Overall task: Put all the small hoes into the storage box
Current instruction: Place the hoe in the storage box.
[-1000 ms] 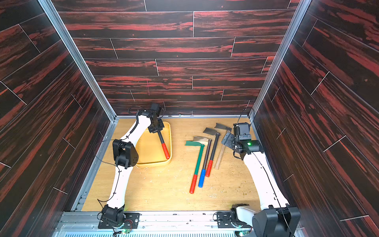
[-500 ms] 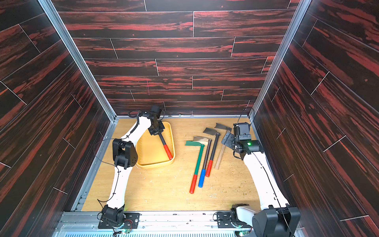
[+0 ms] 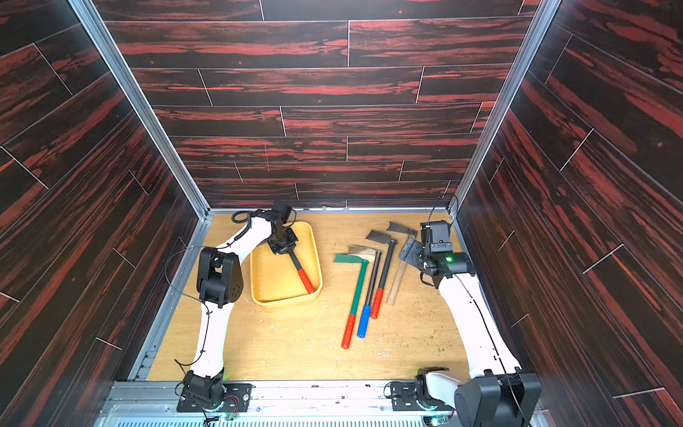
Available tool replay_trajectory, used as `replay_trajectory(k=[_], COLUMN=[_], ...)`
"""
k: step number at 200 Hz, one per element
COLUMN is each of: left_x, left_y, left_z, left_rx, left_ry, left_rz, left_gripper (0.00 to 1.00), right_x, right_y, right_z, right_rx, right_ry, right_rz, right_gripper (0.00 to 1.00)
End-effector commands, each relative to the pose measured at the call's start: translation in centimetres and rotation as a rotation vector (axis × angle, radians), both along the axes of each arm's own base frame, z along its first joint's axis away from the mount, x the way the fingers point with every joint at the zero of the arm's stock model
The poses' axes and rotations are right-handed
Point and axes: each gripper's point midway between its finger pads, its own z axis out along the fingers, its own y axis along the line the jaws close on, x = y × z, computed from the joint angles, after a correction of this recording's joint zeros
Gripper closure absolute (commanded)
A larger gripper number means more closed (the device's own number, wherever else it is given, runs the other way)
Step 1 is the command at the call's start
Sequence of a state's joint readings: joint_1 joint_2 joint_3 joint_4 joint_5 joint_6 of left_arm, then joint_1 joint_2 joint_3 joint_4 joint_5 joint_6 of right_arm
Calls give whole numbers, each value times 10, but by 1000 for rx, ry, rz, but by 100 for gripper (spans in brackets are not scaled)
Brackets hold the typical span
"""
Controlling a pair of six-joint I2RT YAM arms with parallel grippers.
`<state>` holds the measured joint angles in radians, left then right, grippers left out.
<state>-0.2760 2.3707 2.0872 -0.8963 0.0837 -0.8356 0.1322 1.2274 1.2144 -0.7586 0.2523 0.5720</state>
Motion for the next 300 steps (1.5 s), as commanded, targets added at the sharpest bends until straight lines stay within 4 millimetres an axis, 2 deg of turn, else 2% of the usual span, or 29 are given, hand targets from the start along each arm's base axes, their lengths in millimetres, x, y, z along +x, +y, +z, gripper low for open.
replay_trajectory(k=[1,106,168,188,209,223,269,270,275,278,300], left_x=[4,-2,-6,-6,-6,-5,-5,-5,-6,-6,-8], left_y=[4,9,11,10,12,13,19,19,20,21,24], left_z=[44,11,-7,-8,-4,1,21,22,25,27,45], left_rx=[-25,1,9,11,22,27,59,60,63,65,87], left_ry=[-89,-27,9,11,1,-11,-45,-45,-49,-50,-82], left_rz=[8,-15,-24,-29,-30,-32,-37,-37,-38,-36,-43], left_gripper=[91,89,80,72,57,51,39,38,19,15,9], right_x=[-1,0,1,1,1,1,0,0,0,-1,-1], right_y=[0,-2,-3,-3,-3,-3,-3,-3,-3,-3,-3], right_z=[3,-1,-3,-4,-5,-5,-1,-1,-1,-1,1], right_rx=[13,7,0,0,0,-1,0,0,1,1,2], right_ry=[-6,4,10,14,16,17,9,8,6,5,2], right_rz=[-7,-11,-14,-17,-16,-17,-20,-20,-19,-20,-17], right_gripper=[9,9,9,9,9,9,9,9,9,9,9])
